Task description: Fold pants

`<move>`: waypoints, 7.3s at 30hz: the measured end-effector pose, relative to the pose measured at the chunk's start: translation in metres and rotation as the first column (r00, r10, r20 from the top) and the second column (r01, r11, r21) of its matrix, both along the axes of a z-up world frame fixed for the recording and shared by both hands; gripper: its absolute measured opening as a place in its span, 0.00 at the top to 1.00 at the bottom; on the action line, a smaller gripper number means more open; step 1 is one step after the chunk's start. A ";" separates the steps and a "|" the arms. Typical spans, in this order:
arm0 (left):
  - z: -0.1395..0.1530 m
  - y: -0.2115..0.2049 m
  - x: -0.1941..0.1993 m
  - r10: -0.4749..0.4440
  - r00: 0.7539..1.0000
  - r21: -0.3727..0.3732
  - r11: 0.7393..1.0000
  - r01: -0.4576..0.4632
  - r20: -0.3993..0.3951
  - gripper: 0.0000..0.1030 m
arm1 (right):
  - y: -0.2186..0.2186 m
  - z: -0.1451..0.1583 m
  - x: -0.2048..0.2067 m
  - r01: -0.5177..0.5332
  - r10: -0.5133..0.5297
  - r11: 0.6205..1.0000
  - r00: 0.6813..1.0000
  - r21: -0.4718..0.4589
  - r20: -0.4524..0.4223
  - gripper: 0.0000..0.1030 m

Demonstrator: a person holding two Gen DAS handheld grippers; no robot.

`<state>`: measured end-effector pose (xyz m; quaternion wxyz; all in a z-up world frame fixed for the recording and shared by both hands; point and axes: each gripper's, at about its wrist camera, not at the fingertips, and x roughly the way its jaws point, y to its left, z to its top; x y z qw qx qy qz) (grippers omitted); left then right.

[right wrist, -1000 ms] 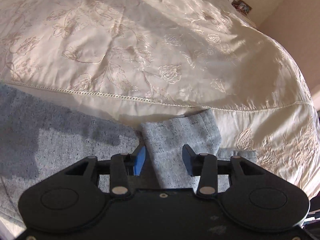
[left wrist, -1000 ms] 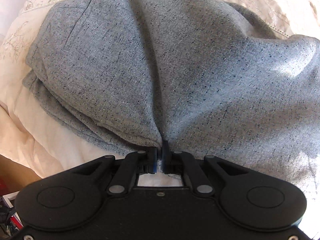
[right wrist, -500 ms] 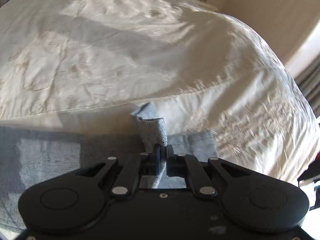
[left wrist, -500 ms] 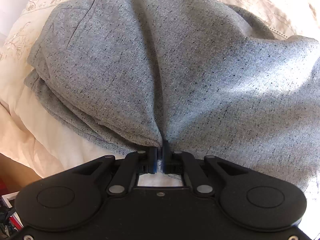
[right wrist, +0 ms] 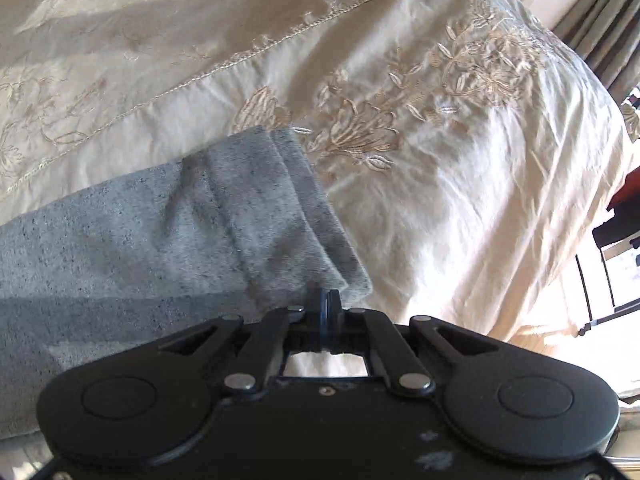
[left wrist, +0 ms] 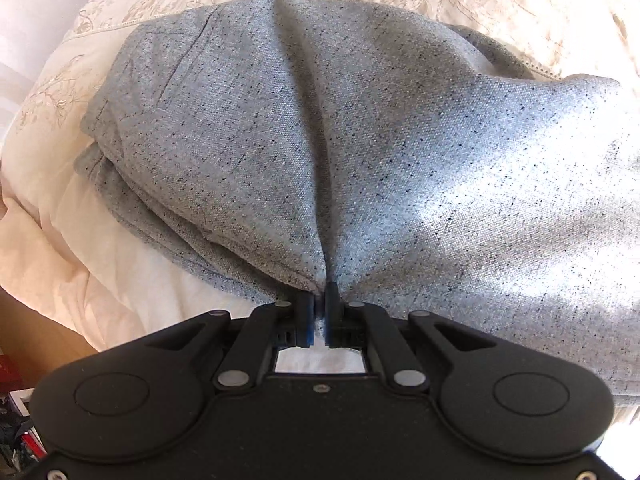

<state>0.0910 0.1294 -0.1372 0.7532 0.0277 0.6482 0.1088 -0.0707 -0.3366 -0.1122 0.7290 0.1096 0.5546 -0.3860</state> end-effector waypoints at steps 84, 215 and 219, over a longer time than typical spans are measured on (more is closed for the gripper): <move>-0.003 0.138 0.029 -0.308 0.951 -0.211 0.932 0.295 -0.028 0.68 | 0.446 0.012 0.197 -0.708 0.644 0.610 0.704 0.356 0.298 0.74; -0.011 0.121 0.048 -0.162 0.987 -0.138 0.977 0.161 0.009 0.56 | 0.374 -0.018 0.356 -0.726 0.719 0.257 0.585 0.638 0.376 0.59; -0.011 0.120 0.048 -0.163 0.987 -0.132 0.978 0.163 0.009 0.56 | 0.381 -0.041 0.357 -0.663 0.745 0.216 0.586 0.716 0.318 0.58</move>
